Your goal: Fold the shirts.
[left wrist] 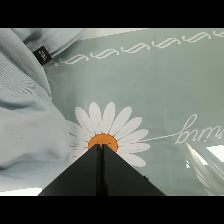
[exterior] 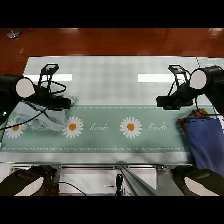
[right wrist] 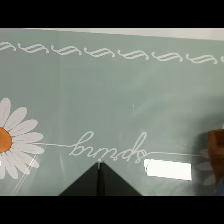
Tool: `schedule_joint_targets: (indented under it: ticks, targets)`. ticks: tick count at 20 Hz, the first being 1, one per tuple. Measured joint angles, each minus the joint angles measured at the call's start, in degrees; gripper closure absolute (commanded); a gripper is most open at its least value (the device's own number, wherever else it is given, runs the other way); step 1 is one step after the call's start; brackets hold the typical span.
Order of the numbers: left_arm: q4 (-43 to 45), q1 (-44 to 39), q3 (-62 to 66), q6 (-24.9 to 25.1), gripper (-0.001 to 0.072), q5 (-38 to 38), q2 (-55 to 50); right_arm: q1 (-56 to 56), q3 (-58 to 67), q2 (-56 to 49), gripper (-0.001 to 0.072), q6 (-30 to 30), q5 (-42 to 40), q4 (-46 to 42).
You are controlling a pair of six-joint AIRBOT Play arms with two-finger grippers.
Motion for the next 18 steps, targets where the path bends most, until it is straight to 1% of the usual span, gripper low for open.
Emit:
schedule_joint_targets:
  ticks: [7, 12, 13, 14, 15, 18]
  targets:
    - [0.0, 0.0, 0.0, 0.0, 0.0678, 0.4, 0.0, 0.0, 0.0, 0.0, 0.0694, 0.0, -0.1, 0.0]
    - [0.0, 0.0, 0.0, 0.0, 0.0676, 7.7, -0.2, 0.0, 0.0, 0.0, 0.0694, 0.0, -3.8, -0.8]
    - [0.0, 0.0, 0.0, 0.0, 0.0633, 8.6, -0.3, 0.0, 0.0, 0.0, 0.0649, 0.0, -4.3, -1.0]
    - [0.0, 0.0, 0.0, 0.0, 0.034, 9.9, -0.3, 0.0, 0.0, 0.0, 0.0313, 0.0, -4.8, -1.0]
    - [0.0, 0.0, 0.0, 0.0, 0.001, 11.0, -0.5, 0.0, 0.0, -0.1, 0.0082, 0.0, -5.2, -1.2]
    - [1.8, 0.0, 0.6, 0.1, 0.0004, 13.0, -0.8, 0.0, 0.0, -1.0, 0.0078, 0.0, -4.9, -2.4]
